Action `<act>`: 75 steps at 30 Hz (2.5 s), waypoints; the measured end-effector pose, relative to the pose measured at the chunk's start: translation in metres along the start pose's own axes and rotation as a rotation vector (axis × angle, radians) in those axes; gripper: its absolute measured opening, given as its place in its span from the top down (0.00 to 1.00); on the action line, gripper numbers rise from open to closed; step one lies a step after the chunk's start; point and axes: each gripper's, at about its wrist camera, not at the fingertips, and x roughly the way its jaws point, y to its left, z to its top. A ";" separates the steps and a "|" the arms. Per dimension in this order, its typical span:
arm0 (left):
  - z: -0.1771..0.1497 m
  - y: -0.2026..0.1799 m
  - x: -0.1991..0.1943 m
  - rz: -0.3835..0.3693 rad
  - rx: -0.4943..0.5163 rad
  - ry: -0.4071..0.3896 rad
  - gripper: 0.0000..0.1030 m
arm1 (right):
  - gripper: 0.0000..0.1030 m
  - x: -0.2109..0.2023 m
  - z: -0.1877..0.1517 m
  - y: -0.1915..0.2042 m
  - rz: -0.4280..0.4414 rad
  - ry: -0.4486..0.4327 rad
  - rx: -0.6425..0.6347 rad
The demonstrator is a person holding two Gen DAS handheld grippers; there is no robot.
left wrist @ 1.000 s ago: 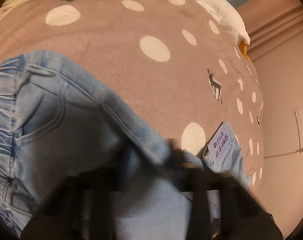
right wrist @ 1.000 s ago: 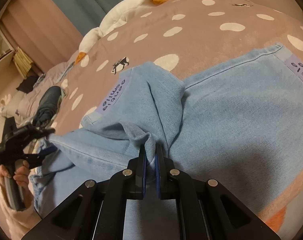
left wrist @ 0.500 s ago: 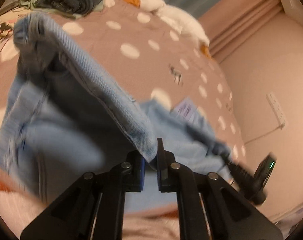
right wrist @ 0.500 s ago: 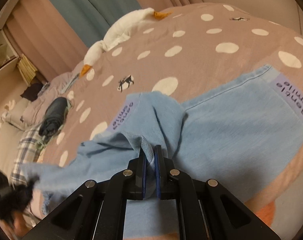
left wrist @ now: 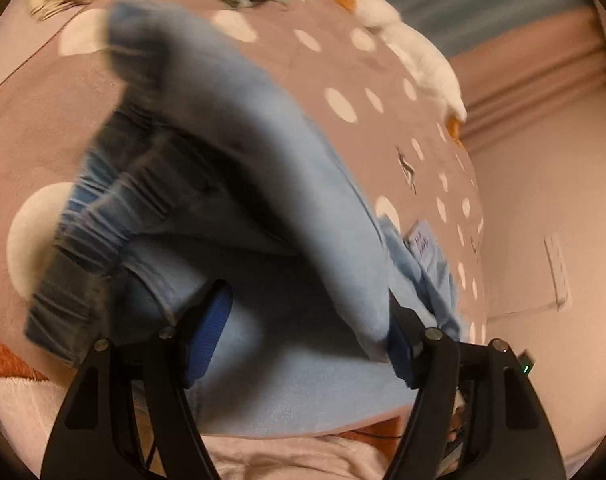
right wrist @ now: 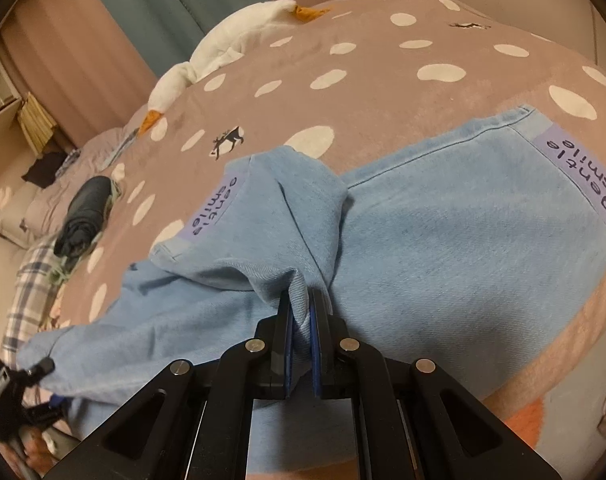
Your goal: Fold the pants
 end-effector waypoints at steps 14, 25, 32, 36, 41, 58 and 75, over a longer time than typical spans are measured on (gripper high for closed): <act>-0.010 0.003 -0.039 0.039 0.067 -0.060 0.90 | 0.93 -0.008 0.007 0.007 -0.027 -0.029 -0.037; -0.052 0.033 -0.042 0.113 0.118 0.023 0.84 | 0.93 0.000 0.006 0.009 -0.100 -0.012 -0.064; -0.022 0.042 -0.063 0.146 0.062 -0.100 0.45 | 0.93 0.004 0.005 0.009 -0.123 0.007 -0.086; -0.020 0.056 -0.052 0.217 0.059 -0.088 0.67 | 0.90 -0.003 0.010 0.021 -0.167 0.022 -0.155; -0.023 0.055 -0.046 0.232 0.079 -0.096 0.67 | 0.38 -0.023 0.019 0.048 -0.217 -0.021 -0.298; -0.020 0.063 -0.046 0.191 0.063 -0.070 0.65 | 0.96 0.057 0.071 0.113 -0.054 0.090 -0.494; -0.018 0.057 -0.046 0.219 0.081 -0.041 0.67 | 0.96 -0.057 0.028 -0.143 -0.333 -0.098 0.281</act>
